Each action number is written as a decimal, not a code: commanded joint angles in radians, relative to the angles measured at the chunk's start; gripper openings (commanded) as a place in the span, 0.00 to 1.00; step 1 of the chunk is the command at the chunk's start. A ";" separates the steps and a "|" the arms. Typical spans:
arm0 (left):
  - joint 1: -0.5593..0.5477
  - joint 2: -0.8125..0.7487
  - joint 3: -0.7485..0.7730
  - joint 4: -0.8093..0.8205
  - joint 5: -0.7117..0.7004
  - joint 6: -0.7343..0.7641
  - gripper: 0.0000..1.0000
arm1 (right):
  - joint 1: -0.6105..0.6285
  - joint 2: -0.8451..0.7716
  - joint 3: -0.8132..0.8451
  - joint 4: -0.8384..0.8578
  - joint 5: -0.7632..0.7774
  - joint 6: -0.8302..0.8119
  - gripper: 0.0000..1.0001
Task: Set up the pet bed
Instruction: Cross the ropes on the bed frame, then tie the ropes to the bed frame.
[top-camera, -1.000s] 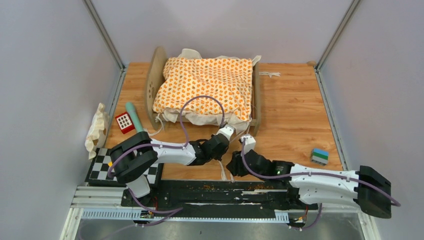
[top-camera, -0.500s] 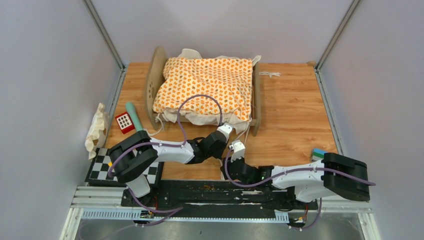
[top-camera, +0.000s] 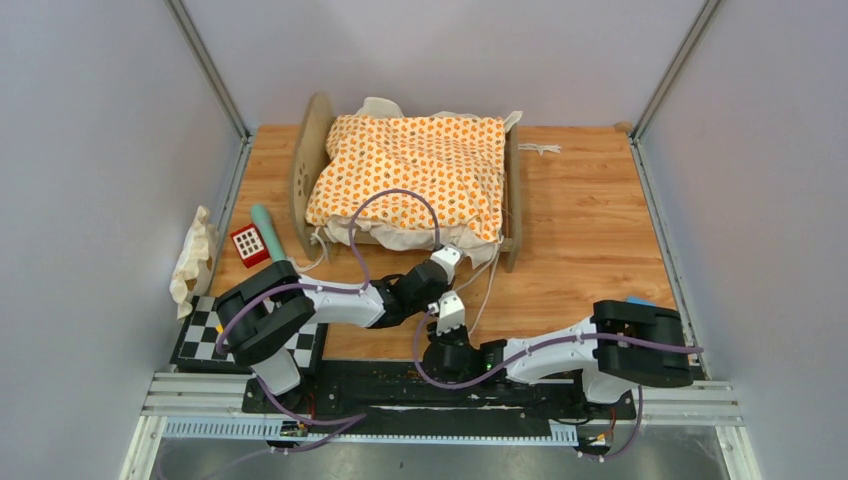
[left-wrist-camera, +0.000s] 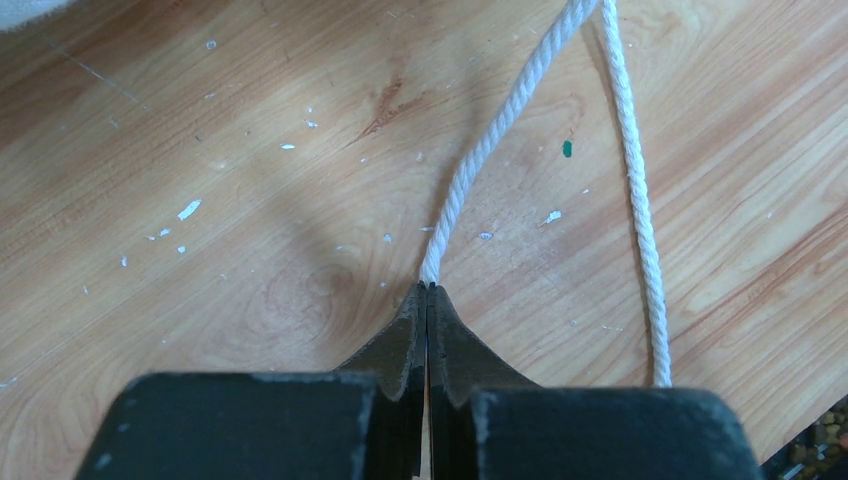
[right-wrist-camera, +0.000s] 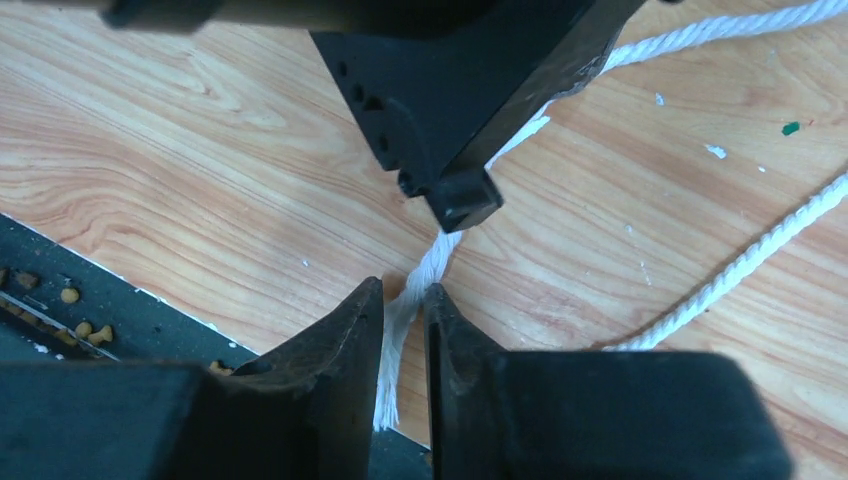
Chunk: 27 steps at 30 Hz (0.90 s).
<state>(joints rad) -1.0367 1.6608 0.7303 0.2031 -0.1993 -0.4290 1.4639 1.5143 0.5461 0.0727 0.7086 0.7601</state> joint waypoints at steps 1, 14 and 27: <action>0.009 0.006 -0.041 -0.066 0.024 -0.020 0.00 | 0.030 0.046 0.066 -0.222 0.085 0.116 0.16; 0.014 -0.128 -0.019 -0.121 0.039 -0.014 0.00 | -0.086 -0.315 0.070 -0.194 -0.086 -0.122 0.00; 0.014 -0.085 -0.027 0.008 0.103 -0.128 0.00 | -0.170 -0.419 0.098 -0.608 -0.079 -0.082 0.00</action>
<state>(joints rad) -1.0252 1.5524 0.7097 0.1158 -0.1257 -0.4858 1.2987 1.1225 0.6273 -0.3954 0.6086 0.6270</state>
